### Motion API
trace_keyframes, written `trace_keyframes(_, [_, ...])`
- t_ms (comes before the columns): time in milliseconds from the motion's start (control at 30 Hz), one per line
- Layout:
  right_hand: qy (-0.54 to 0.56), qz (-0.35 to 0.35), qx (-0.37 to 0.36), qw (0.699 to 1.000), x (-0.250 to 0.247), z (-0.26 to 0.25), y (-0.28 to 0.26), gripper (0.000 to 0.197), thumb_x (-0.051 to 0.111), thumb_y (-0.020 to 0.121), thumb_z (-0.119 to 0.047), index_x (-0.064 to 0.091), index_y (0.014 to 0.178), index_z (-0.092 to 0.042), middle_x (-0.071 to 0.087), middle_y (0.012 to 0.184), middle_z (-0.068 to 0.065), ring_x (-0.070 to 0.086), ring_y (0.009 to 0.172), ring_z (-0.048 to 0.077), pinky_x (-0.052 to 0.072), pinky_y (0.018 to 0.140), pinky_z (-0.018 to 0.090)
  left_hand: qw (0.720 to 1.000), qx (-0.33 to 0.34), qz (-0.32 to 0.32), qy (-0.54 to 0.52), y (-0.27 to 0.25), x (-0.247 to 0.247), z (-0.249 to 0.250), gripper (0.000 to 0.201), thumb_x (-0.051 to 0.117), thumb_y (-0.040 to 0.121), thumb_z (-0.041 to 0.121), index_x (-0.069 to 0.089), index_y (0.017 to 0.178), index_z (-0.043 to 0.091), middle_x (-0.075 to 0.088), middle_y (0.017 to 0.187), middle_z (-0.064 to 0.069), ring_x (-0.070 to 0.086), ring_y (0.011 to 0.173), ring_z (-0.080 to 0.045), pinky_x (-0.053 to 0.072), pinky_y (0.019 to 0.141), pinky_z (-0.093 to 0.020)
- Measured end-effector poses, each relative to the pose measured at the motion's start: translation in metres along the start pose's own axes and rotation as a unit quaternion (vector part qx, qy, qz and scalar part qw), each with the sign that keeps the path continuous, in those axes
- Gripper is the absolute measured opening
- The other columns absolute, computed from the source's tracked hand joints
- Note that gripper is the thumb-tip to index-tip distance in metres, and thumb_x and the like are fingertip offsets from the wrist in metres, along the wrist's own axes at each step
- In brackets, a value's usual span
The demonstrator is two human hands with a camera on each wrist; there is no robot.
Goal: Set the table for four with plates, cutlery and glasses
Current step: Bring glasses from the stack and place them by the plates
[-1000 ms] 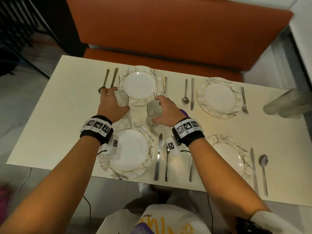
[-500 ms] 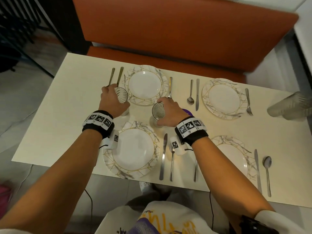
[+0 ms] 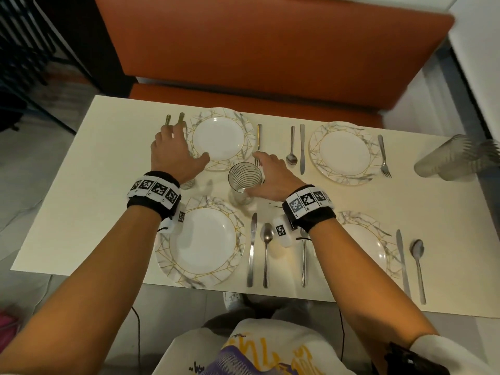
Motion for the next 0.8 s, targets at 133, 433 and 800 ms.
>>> trace_keyframes(133, [0.039, 0.05, 0.007, 0.998, -0.04, 0.038, -0.025, 0.097, 0.083, 0.074, -0.046, 0.029, 0.152, -0.026, 0.046, 0.143, 0.006, 0.04, 0.133, 0.024, 0.042, 0.107, 0.043, 0.998, 0.058, -0.038, -0.015, -0.003, 0.01, 0.067, 0.059, 0.072, 0.085, 0.04, 0.058, 0.136, 0.014, 0.059, 0.135, -0.015, 0.055, 0.124, -0.038, 0.047, 0.102, -0.053])
trace_keyframes(433, [0.091, 0.187, 0.085, 0.974, -0.166, 0.204, -0.109, 0.069, 0.079, 0.082, -0.035, 0.046, 0.142, -0.023, 0.054, 0.13, 0.004, 0.051, 0.118, 0.018, 0.044, 0.1, 0.033, 0.96, 0.211, -0.171, -0.062, -0.034, 0.092, 0.305, 0.029, 0.065, 0.094, 0.035, 0.066, 0.121, 0.024, 0.07, 0.111, 0.005, 0.064, 0.101, -0.018, 0.055, 0.089, -0.04])
trace_keyframes(800, [-0.149, 0.252, 0.182, 0.939, -0.334, 0.424, -0.155, 0.086, 0.078, 0.07, -0.035, 0.04, 0.145, -0.019, 0.045, 0.142, 0.016, 0.039, 0.131, 0.04, 0.035, 0.11, 0.052, 0.918, 0.319, -0.227, -0.06, -0.034, 0.201, 0.59, 0.057, 0.073, 0.09, 0.039, 0.054, 0.139, 0.019, 0.058, 0.131, -0.003, 0.057, 0.117, -0.021, 0.05, 0.096, -0.038])
Point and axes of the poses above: each hand's wrist, its own y-axis towards the middle knuckle, its own x-axis out of the palm, z = x × y, the point moved 8 cm from there along y, towards the middle knuckle
